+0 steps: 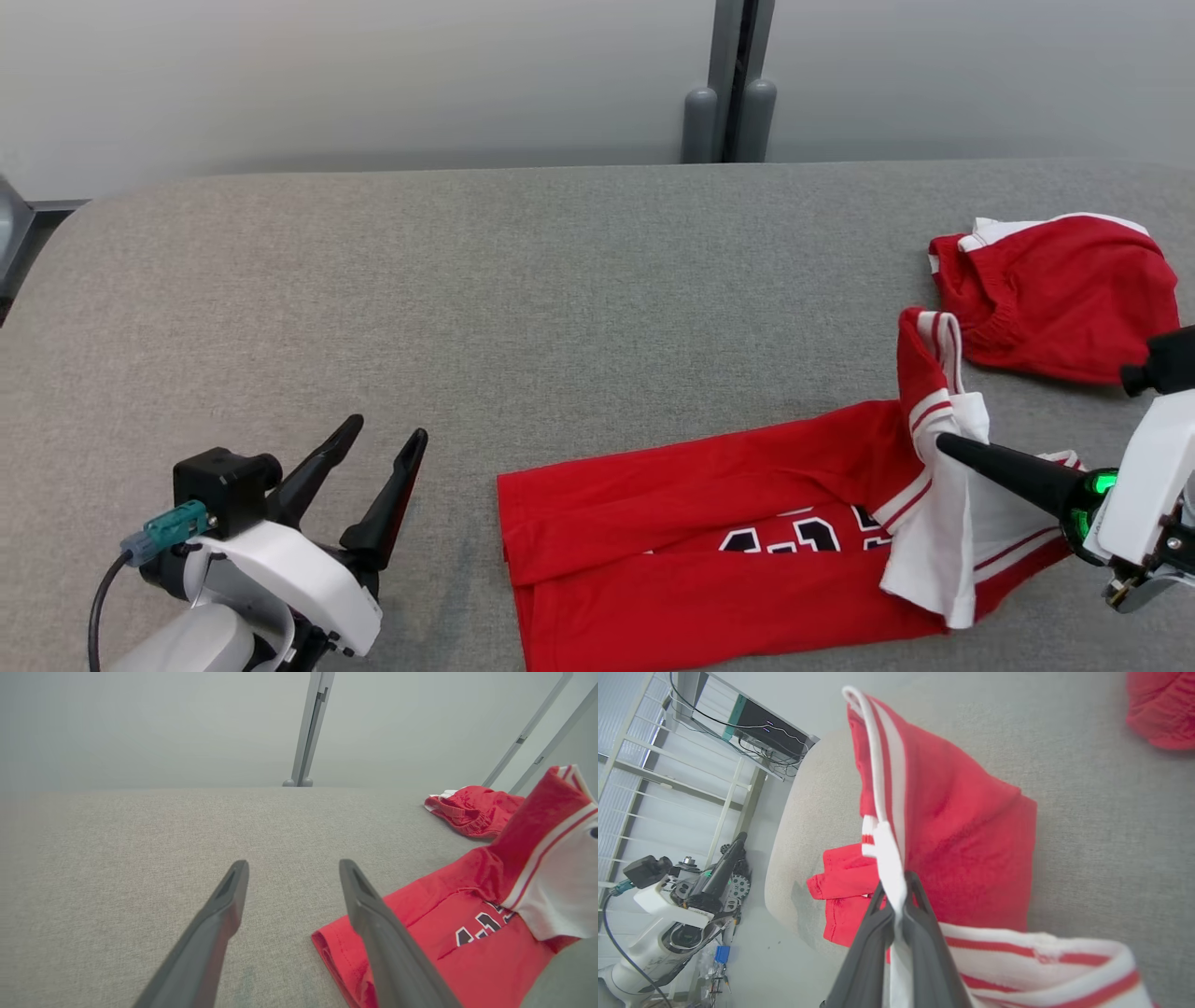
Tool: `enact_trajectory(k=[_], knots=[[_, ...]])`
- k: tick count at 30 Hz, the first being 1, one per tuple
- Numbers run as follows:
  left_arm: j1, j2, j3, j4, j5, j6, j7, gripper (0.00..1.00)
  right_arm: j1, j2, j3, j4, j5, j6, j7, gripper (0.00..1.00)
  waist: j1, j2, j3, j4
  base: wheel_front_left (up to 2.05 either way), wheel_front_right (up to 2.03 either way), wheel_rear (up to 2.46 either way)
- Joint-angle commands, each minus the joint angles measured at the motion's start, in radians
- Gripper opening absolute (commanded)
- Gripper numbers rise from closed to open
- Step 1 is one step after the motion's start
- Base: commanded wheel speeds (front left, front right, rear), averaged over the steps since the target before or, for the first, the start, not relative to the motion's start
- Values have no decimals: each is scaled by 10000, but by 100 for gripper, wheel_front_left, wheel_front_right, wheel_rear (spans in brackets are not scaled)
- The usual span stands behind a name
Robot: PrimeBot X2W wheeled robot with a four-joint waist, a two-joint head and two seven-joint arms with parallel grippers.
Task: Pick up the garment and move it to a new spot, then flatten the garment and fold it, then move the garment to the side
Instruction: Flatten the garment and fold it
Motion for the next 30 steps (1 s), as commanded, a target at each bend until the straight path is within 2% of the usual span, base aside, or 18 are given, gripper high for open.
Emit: enact_trajectory(k=[1, 7, 15, 21, 30], knots=[[49, -13, 61, 62, 134, 71, -109, 100, 126, 17, -61, -84, 114, 10, -89, 0, 0, -1, -60, 105, 0, 0, 0], [303, -382, 595, 405, 915, 390, -455, 100, 244, 200, 7, -482, 353, 11, -291, 0, 0, -1, -222, 529, 0, 0, 0], [1204, -1358, 2690, 128, 2781, 605, -466, 100, 266, 711, 113, -506, 586, 11, -427, 0, 0, -1, -293, 1151, 0, 0, 0], [2005, -2216, 4136, 46, 4112, 72, -467, 100, 238, 1164, 223, -298, 720, 11, -281, 0, 0, -1, -329, 1513, 0, 0, 0], [2499, -3289, 5065, 537, 5082, -975, -469, 100, -66, 1800, 596, 211, 824, 11, 673, 0, 0, -1, -328, 1886, 0, 0, 0]])
